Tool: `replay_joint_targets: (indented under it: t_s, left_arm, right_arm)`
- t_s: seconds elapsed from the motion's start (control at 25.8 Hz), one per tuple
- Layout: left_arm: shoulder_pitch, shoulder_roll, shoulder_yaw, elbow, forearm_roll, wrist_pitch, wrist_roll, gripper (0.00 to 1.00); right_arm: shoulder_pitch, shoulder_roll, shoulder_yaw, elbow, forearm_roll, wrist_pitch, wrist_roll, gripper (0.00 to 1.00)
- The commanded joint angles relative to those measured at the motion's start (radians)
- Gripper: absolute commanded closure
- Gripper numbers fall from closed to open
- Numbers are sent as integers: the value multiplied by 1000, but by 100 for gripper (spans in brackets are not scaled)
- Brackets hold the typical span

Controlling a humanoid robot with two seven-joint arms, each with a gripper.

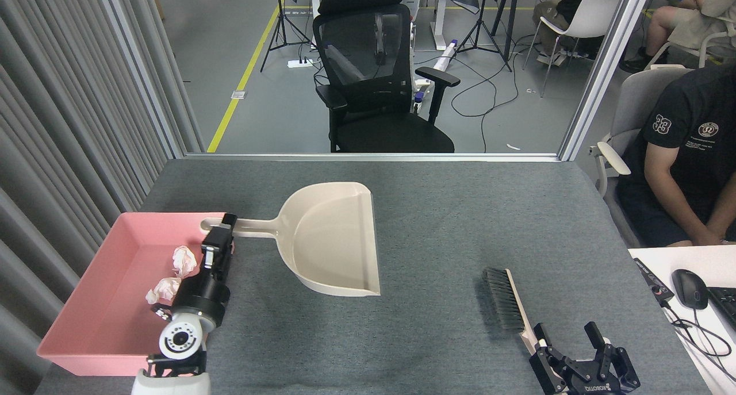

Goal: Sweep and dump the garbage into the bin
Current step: 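Bring the emptied dustpan back down onto the table with the left gripper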

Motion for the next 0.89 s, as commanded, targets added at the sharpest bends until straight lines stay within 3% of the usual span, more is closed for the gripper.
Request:
replay_joint_targets:
  t_s: [0.0, 0.39, 0.66, 0.85]
  left_arm:
    - [3, -49, -9, 121, -74, -88, 67, 82]
    - [-21, -50, -5, 335, -80, -224, 93, 82]
    - [-35, -50, -9, 369, -80, -243, 93, 81]
    - [-101, -50, 0, 450, -81, -280, 94, 79]
  right_arm:
    - [0, -2, -2, 0, 0, 1, 5, 1]
    - [0, -2, -2, -1, 0, 9, 11, 1]
    - [2, -1, -2, -5, 0, 10, 29, 1]
    - [5, -1, -2, -8, 2, 10, 29, 1]
